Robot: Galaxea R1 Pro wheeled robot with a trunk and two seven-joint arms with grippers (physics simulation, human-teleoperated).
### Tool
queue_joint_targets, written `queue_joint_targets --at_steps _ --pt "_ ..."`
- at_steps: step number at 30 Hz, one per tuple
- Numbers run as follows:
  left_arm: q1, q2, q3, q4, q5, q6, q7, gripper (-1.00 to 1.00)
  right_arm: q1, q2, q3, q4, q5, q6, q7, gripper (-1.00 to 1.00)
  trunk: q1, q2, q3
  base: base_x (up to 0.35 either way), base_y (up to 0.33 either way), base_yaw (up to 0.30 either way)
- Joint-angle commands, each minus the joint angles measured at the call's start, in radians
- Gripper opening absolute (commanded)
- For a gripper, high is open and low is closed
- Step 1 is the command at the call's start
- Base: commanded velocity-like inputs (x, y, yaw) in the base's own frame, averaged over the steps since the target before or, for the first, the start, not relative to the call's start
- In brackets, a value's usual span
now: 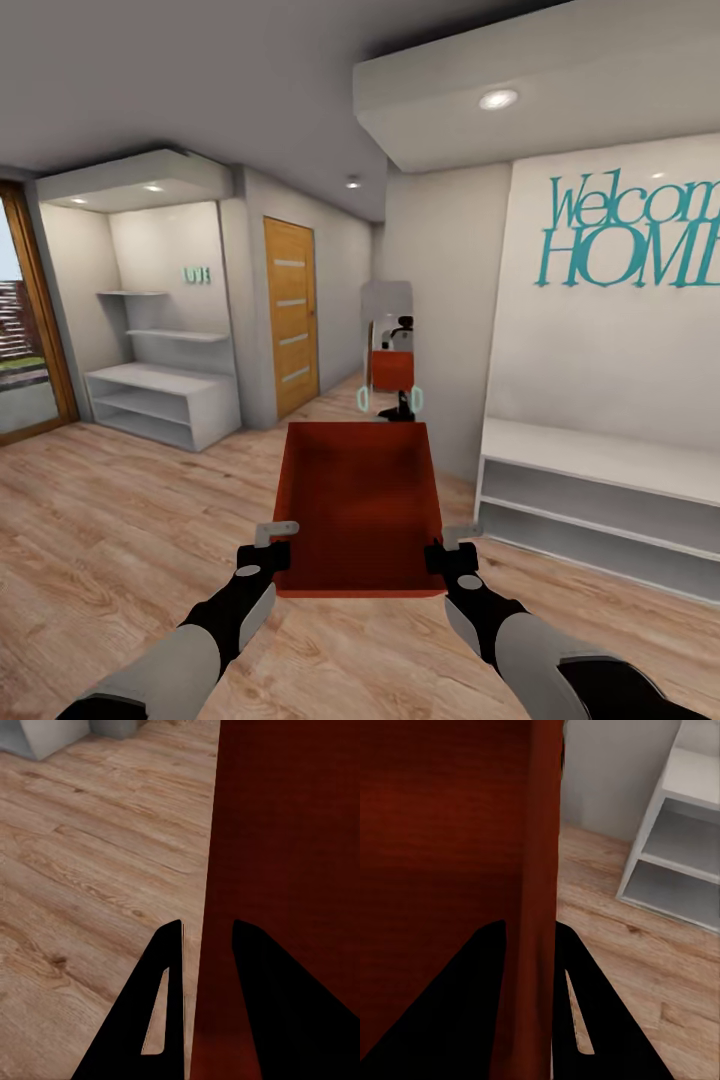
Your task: Move the two storage containers from the living room to the garage. In the garage, place one container on the floor and stack the other container on top of it (either order is fine).
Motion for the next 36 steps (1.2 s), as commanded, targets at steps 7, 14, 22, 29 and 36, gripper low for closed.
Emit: queue_joint_targets --at_steps 7,14,22,29,36 --pt "-0.002 0.013 0.013 -0.003 -0.008 -0.050 0.019 -1.00 -0.001 -0.007 -0.031 0.003 -0.005 -0.004 -0.009 -1.00 0.001 -0.001 -0.001 0.322 0.000 0.248" --pt "-0.002 0.013 0.013 -0.003 -0.008 -0.049 0.019 -1.00 -0.001 -0.007 -0.031 0.003 -0.005 -0.004 -0.010 -1.00 0.001 -0.001 -0.001 0.322 0.000 0.263" --pt "-0.002 0.013 0.013 -0.003 -0.009 -0.049 0.019 -1.00 -0.001 -0.007 -0.031 0.003 -0.005 -0.003 -0.010 -1.00 0.001 -0.001 -0.001 0.322 0.000 0.264" --pt "-0.002 0.013 0.013 -0.003 -0.008 -0.050 0.019 -1.00 -0.001 -0.007 -0.031 0.003 -0.005 -0.004 -0.010 -1.00 0.001 -0.001 -0.001 0.322 0.000 0.264" --pt "-0.002 0.013 0.013 -0.004 -0.008 -0.050 0.019 -1.00 0.000 -0.007 -0.031 0.003 -0.005 -0.003 -0.010 -1.00 0.001 -0.001 -0.001 0.322 0.000 0.153"
